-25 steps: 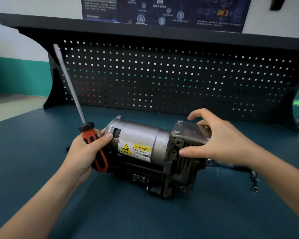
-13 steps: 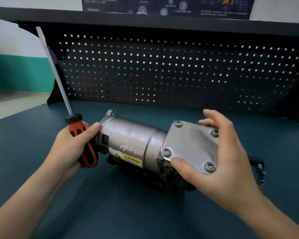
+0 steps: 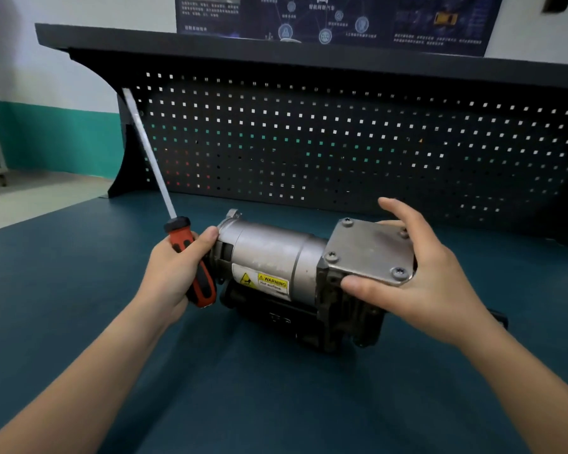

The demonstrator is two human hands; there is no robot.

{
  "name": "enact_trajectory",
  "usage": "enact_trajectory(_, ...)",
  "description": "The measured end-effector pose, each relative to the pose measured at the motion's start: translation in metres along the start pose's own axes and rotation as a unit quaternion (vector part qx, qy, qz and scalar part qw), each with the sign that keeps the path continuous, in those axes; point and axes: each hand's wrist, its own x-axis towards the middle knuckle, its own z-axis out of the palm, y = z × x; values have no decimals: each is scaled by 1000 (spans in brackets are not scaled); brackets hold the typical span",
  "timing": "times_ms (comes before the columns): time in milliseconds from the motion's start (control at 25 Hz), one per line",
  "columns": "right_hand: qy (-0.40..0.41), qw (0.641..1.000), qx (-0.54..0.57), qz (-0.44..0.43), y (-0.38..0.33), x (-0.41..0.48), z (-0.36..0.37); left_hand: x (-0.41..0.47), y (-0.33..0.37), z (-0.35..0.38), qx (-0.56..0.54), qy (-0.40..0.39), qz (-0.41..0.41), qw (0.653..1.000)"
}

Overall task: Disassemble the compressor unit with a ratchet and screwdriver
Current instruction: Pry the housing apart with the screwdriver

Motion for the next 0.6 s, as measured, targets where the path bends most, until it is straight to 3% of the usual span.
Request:
enact_trajectory(360,73,995,48,51,27,6,4,8,-3,8,21,-86,-48,995)
enact_trajectory(480,79,995,37,54,25,5,5,-3,9,-15,120,-93,-30,988)
enact_trajectory(600,68,996,25,58,21,4,2,-25,22,-60,219,-159,-48,962)
